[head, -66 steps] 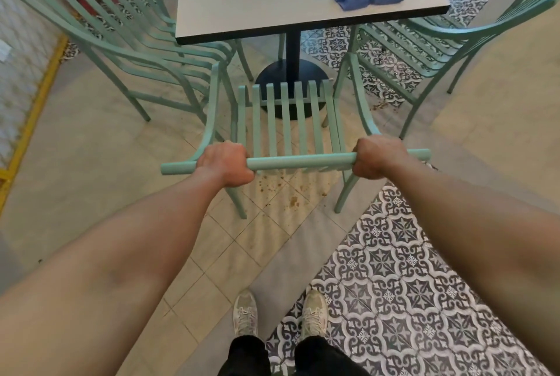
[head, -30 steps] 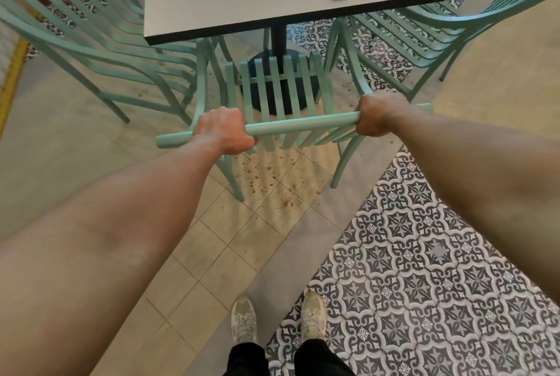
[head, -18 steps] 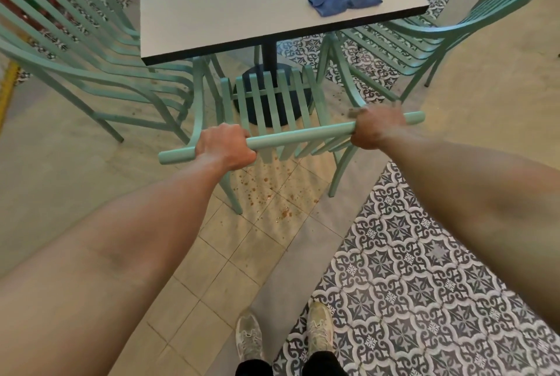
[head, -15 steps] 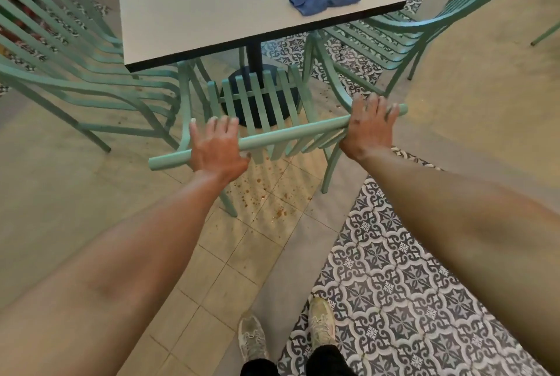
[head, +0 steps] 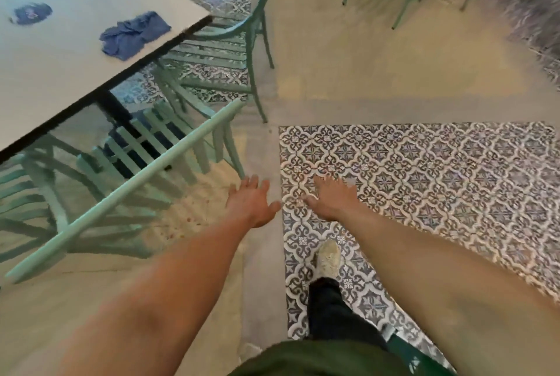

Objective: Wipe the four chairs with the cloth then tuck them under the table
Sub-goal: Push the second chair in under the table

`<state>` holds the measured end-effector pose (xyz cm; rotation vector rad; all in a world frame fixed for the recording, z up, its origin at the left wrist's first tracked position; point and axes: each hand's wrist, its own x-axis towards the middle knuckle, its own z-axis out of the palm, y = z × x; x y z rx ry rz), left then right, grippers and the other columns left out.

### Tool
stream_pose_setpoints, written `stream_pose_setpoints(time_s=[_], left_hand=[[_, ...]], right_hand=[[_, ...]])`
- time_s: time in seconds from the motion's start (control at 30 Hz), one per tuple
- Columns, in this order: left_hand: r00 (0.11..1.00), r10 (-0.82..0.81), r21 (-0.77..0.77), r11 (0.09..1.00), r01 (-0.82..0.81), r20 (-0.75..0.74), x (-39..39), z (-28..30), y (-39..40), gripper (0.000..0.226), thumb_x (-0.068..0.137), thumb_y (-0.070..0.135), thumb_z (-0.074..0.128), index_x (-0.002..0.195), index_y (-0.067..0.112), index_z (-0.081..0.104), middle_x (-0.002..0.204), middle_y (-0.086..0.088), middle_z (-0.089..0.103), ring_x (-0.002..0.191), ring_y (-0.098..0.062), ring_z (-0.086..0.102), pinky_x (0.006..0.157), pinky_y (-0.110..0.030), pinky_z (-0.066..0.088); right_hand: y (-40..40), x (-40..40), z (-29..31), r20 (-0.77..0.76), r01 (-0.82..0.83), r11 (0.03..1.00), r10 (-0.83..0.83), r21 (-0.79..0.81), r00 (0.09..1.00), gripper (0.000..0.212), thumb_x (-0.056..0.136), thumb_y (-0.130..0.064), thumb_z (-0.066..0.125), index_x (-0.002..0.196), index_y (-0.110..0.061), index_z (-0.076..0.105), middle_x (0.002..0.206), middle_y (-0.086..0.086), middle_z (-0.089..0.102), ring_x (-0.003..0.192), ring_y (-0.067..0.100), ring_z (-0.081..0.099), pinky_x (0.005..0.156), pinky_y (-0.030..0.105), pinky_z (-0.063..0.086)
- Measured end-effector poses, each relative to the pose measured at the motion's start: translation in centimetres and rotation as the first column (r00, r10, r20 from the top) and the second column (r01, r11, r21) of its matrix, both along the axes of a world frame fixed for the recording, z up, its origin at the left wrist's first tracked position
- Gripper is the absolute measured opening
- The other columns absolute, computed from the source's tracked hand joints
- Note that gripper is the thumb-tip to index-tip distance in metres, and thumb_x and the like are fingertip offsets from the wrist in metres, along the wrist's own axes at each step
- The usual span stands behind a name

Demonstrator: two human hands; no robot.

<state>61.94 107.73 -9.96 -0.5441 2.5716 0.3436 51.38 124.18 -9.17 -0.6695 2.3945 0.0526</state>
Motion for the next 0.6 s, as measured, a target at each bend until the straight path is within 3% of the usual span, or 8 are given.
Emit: stream_pose_setpoints(time_s=[0.07,0.17,0.33,0.47,0.6], left_hand=[[0.997,-0.047,0.025,0.999,0.046,0.053,-4.3,0.9,0.4,0.073,0.093,0.062,0.042,0.151,0.018,0.029,0.154,-0.011,0.035,0.140,-0.031,0.031,0.113,-0.048,0.030],[0.984,-0.065,0.058,0.997,0.056,0.166,-10.3,1.8,1.4,0.077,0.091,0.066,0.044,0.151,0.018,0.032,0.153,-0.009,0.039,0.137,-0.031,0.038,0.112,-0.044,0.033],[0.995,-0.050,0.013,0.999,0.049,0.084,-19.3,2.1,2.7,0.081,0.090,0.069,0.040,0.152,0.020,0.027,0.155,-0.010,0.034,0.141,-0.033,0.031,0.113,-0.051,0.031],[0.997,-0.077,0.008,0.997,0.077,0.023,-28.1,2.7,3.9,0.078,0.090,0.068,0.039,0.152,0.022,0.028,0.155,-0.011,0.033,0.141,-0.033,0.029,0.112,-0.052,0.030],[0.997,-0.076,0.002,0.997,0.076,0.010,-35.0,2.4,3.2,0.076,0.091,0.067,0.038,0.151,0.022,0.029,0.154,-0.010,0.033,0.142,-0.032,0.027,0.112,-0.053,0.029]], right_hand=[[2.1,-3.2,0.5,0.080,0.065,0.997,-0.062,-0.029,0.995,0.069,0.094,-0.059,0.040,0.149,-0.021,0.026,0.153,0.012,0.034,0.138,0.033,0.035,0.114,0.051,0.026],[4.8,-8.4,1.7,0.121,0.135,0.990,-0.129,-0.036,0.984,0.068,0.093,-0.057,0.047,0.146,-0.017,0.033,0.150,0.011,0.040,0.135,0.031,0.039,0.109,0.045,0.032],[6.5,-17.2,2.5,0.045,0.124,0.992,-0.124,-0.012,0.991,0.077,0.089,-0.066,0.044,0.150,-0.022,0.025,0.155,0.011,0.031,0.140,0.034,0.031,0.112,0.059,0.023],[6.5,-25.7,3.7,-0.001,0.105,0.993,-0.106,-0.047,0.994,0.079,0.090,-0.066,0.040,0.152,-0.023,0.018,0.158,0.010,0.021,0.144,0.035,0.020,0.114,0.059,0.016],[5.1,-32.8,4.0,0.001,0.088,0.996,-0.088,-0.027,0.996,0.079,0.089,-0.066,0.041,0.152,-0.026,0.017,0.159,0.010,0.021,0.144,0.035,0.020,0.113,0.058,0.019]])
